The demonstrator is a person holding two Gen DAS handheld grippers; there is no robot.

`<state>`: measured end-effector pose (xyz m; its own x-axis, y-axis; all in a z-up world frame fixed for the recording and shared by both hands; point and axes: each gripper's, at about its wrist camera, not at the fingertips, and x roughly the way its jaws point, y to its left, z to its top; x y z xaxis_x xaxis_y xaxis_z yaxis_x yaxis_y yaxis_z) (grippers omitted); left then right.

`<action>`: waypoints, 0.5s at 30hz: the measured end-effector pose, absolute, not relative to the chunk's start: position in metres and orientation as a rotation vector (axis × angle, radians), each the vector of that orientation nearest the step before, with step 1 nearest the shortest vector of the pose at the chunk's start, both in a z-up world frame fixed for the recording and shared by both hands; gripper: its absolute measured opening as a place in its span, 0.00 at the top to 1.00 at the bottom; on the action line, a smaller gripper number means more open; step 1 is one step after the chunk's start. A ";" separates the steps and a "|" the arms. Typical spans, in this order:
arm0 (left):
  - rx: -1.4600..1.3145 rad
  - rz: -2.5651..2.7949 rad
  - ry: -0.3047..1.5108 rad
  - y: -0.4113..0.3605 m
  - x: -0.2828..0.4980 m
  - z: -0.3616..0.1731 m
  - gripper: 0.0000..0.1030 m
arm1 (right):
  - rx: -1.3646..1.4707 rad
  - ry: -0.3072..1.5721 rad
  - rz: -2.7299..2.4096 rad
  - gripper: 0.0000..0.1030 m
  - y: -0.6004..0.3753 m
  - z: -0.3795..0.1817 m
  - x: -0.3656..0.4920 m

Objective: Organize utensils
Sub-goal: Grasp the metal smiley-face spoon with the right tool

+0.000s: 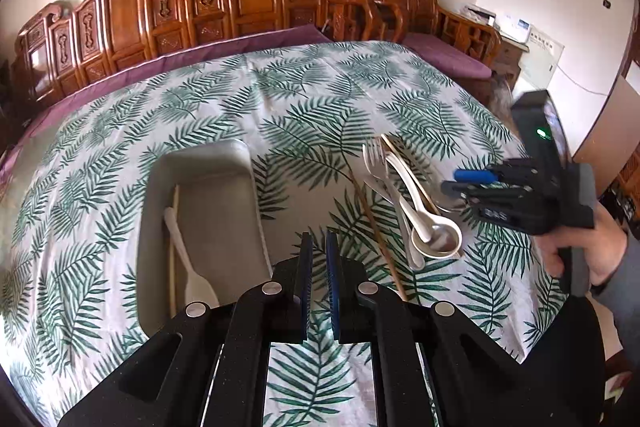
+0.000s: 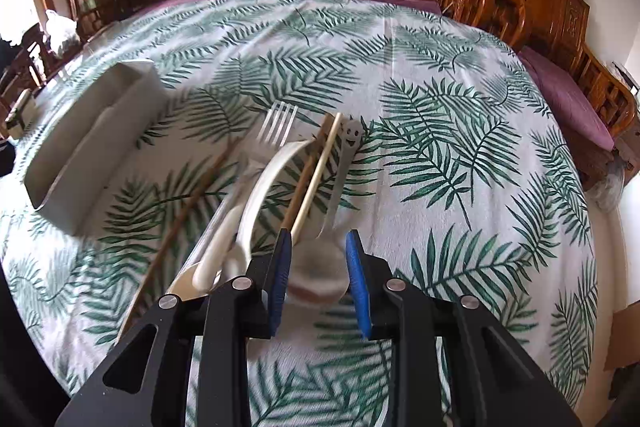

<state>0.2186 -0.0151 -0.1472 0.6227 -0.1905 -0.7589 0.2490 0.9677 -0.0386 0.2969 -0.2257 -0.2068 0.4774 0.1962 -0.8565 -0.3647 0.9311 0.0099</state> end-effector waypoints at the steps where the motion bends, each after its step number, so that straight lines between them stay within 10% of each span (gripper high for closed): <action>1: 0.075 -0.257 0.867 -0.018 0.219 -0.149 0.94 | -0.180 1.025 0.344 0.71 -0.225 -0.209 0.302; 15: 0.088 -0.285 0.913 -0.045 0.226 -0.169 0.94 | -0.203 1.105 0.331 0.91 -0.222 -0.227 0.329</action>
<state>0.2263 -0.0450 -0.1685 0.5763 -0.2062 -0.7908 0.2808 0.9587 -0.0453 0.3288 -0.2216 -0.2272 0.4075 0.1602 -0.8990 -0.3600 0.9330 0.0031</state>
